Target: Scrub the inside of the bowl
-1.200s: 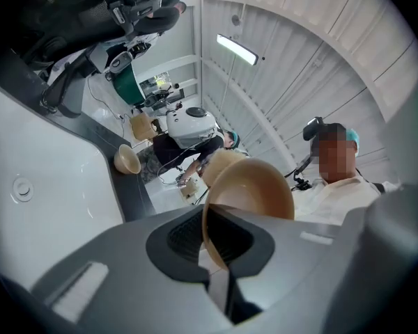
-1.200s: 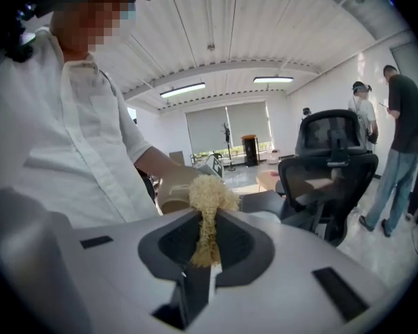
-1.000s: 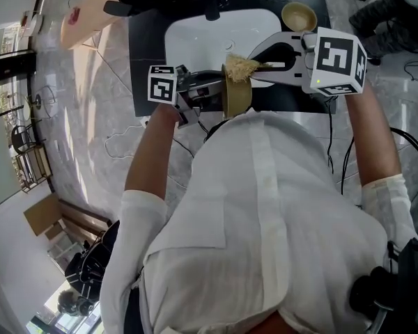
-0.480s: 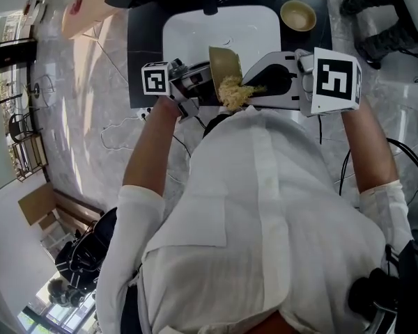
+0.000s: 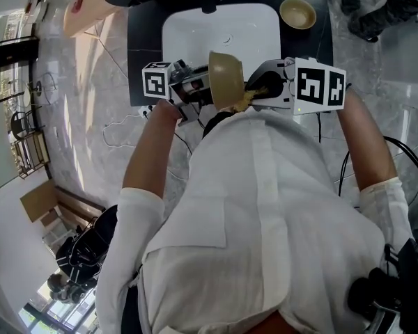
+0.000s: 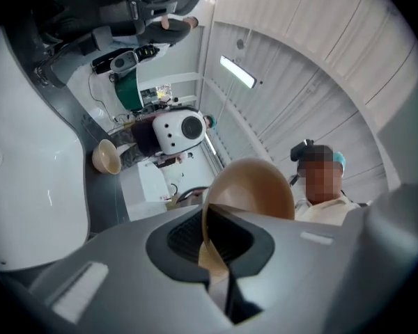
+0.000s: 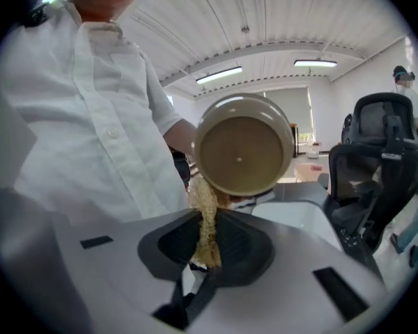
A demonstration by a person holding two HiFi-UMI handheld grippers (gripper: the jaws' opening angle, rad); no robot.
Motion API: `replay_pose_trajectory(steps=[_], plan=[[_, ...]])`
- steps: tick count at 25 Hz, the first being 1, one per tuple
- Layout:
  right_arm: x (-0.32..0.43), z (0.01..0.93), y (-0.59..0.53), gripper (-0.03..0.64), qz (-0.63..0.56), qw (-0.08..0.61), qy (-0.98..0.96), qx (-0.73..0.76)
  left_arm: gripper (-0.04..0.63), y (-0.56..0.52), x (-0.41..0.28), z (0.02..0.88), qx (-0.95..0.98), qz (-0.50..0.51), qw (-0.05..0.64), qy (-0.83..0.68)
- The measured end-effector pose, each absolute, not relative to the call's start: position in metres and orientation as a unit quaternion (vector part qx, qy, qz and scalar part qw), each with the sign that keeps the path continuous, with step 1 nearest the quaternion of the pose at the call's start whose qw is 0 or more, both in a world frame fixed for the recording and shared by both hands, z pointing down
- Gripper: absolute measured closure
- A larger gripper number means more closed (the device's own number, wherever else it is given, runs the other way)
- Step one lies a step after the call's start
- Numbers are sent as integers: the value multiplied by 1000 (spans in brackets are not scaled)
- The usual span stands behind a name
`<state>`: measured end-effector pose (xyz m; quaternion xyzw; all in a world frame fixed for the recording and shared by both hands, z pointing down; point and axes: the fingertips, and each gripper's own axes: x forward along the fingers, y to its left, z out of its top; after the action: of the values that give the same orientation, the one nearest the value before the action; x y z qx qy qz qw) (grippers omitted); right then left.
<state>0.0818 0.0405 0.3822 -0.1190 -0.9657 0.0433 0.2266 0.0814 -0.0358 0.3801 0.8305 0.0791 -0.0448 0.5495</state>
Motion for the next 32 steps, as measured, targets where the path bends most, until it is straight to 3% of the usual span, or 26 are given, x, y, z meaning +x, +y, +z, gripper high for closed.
replay_pose_trajectory(steps=[6,13,23,32], plan=[[94,404,13,569,-16,327,-942,-79,584,-13,87,386,851,44,514,98],[94,402,-12,569,-96,379,-920,-32,584,-5,80,401,864,127,478,93],[83,369,-15,569,-51,297,-953,33,584,-8,57,440,861,175,473,66],[37,369,-9,569,23,231,-967,105,584,-80,-11,487,855,192,481,-16]])
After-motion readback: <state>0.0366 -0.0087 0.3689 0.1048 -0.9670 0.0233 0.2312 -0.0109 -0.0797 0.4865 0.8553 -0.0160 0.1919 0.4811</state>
